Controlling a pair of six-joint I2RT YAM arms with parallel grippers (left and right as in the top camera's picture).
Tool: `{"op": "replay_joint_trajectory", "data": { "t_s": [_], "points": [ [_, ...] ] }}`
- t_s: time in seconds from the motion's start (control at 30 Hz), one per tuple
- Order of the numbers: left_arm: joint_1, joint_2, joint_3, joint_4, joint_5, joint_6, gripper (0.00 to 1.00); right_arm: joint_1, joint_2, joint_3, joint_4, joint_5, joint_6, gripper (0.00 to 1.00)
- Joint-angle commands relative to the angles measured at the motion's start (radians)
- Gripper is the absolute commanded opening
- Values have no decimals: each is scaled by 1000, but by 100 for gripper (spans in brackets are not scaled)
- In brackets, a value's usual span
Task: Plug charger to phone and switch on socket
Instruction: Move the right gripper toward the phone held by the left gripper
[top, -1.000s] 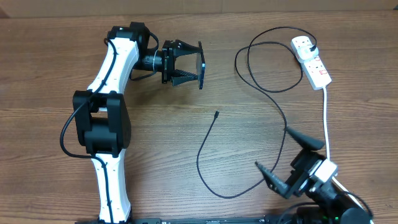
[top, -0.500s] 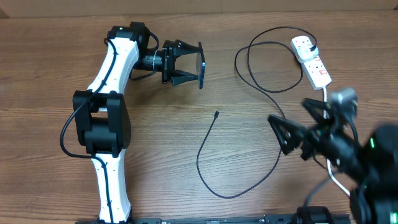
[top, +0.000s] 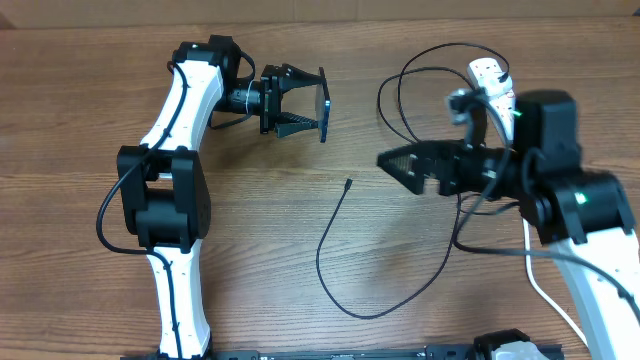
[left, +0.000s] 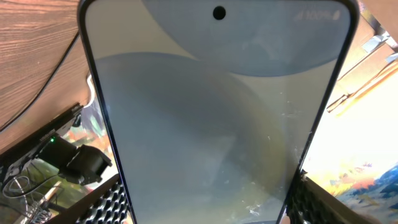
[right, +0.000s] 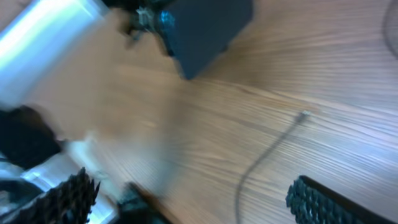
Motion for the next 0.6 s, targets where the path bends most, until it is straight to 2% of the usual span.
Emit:
{"op": "replay_joint_trajectory", "data": {
  "t_s": [0.0,0.1,0.3,0.43,0.57],
  "points": [
    [5,6,30,1,61,-10,65,130,76,177,-108,542,26,100],
    [5,6,30,1,61,-10,65,227,122,208,-82,628,25,100],
    [5,6,30,1,61,-10,64,336,218,208,31,527,43,100],
    [5,6,30,0,60,-10,64,374,290,208,91,631,133,100],
    [4,6,30,0,47,-10,64,417,319,208,125,732,140,100]
  ]
}}
